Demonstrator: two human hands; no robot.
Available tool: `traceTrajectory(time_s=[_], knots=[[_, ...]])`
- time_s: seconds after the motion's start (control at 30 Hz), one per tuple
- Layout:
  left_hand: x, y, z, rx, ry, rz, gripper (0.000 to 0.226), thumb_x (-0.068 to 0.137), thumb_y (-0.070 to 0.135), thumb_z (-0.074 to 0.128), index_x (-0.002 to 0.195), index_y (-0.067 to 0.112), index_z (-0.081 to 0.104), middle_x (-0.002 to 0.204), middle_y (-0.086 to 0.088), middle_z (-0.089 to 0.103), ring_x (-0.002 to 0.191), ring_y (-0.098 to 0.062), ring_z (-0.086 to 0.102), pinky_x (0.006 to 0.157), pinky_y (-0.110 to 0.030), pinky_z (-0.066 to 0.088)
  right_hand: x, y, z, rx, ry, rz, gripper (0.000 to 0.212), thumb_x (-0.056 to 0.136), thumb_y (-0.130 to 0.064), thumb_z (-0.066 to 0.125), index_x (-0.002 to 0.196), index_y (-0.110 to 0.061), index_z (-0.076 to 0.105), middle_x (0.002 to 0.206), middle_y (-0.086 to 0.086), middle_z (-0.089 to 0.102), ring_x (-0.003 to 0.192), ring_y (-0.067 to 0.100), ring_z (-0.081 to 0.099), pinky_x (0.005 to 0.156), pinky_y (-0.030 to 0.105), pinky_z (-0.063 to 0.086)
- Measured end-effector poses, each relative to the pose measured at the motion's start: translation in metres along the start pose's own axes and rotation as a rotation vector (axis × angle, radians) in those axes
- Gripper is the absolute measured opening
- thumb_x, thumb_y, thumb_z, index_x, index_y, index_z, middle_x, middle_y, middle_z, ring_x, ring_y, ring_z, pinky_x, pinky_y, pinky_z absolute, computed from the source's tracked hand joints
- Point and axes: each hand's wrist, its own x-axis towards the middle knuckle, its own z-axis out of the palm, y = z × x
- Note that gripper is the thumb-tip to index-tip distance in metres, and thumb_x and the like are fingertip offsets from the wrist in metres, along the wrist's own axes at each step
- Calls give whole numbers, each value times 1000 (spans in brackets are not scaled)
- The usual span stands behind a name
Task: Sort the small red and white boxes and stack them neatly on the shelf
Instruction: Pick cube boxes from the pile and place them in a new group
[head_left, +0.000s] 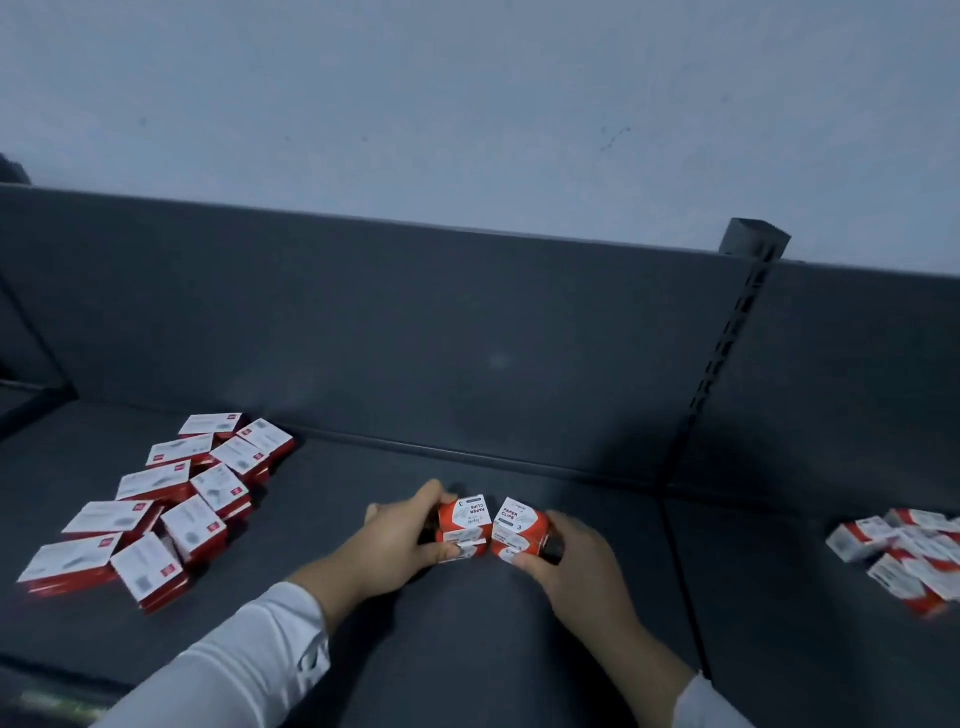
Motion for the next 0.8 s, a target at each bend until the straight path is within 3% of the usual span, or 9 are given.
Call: traceTrajectory(time_s=[0.1,0.23,0.4,0.57,0.7,0.8], knots=[[23,-8,-6,-7,-25,31,34,86,44,67,96,45,35,117,31,60,111,6,55,102,-35,28,13,-9,0,-22,26,56,41,74,-44,80,110,-31,65,102,-13,64,98,8,58,85,28,49],[48,-15,-9,-76,-3,46,39,84,46,69,110,37,41,110,27,64,107,2,58,106,-40,33,29,-15,-1,-53,65,108,41,72,-52,78,106,-32,66,101,-14,64,95,6,59,84,29,50],[67,-20,-7,-78,42,97,44,81,62,65,107,35,41,105,27,65,102,5,58,96,-34,30,48,-17,-3,-66,80,164,43,73,-48,80,109,-31,65,105,-14,64,96,4,60,87,28,51],[74,-21,-6,-85,76,92,43,82,57,66,110,39,40,104,26,65,102,4,56,89,-30,23,58,-13,3,-36,110,186,46,73,-46,81,112,-30,65,108,-14,64,98,4,60,88,26,51],[80,-24,-9,-116,82,85,46,81,56,68,113,40,39,106,25,65,103,4,58,102,-32,29,62,-17,3,-80,91,194,48,77,-47,78,117,-27,62,110,-11,61,99,5,59,89,25,50],[82,-24,-8,-121,104,67,47,81,56,68,112,37,37,107,23,64,102,2,58,102,-32,30,64,-17,6,-96,98,204,48,78,-46,77,118,-26,61,112,-11,60,101,5,58,90,26,50]])
